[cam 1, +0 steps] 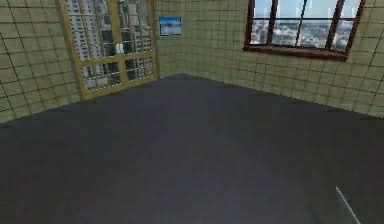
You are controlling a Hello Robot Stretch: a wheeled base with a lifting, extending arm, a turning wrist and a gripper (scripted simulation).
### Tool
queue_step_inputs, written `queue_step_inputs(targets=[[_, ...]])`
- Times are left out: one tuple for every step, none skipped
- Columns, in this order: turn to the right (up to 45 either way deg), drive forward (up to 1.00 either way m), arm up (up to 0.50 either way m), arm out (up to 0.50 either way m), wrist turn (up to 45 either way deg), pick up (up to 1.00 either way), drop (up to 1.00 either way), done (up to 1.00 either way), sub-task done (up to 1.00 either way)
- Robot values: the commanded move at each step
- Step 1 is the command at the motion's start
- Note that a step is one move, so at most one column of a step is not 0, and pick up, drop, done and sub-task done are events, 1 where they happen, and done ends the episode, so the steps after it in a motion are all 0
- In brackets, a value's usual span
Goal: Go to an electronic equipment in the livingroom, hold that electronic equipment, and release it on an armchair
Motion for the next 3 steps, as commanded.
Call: queue_step_inputs(targets=[[3.0, 0.00, 0.00, 0.00, 0.0, 0.00, 0.00, 0.00, 0.00], [0.0, 0.85, 0.00, 0.00, 0.0, 0.00, 0.00, 0.00, 0.00], [36.0, 0.00, 0.00, 0.00, 0.0, 0.00, 0.00, 0.00, 0.00]])
